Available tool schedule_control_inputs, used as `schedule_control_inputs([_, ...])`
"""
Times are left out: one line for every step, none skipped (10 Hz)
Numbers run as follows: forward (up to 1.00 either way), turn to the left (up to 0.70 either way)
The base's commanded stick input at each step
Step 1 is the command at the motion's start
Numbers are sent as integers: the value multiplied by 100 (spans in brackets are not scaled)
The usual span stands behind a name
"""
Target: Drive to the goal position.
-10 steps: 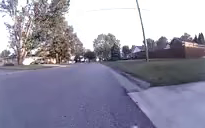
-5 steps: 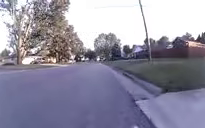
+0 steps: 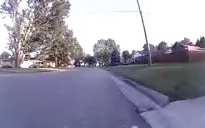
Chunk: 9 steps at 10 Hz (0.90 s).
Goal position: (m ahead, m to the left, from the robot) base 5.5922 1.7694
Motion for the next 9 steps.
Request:
schedule_control_inputs([100,9])
schedule_control_inputs([100,12])
schedule_control_inputs([100,15])
schedule_control_inputs([100,17])
schedule_control_inputs([100,20])
schedule_control_inputs([100,22])
schedule_control_inputs([100,25])
schedule_control_inputs([100,26])
schedule_control_inputs([100,21])
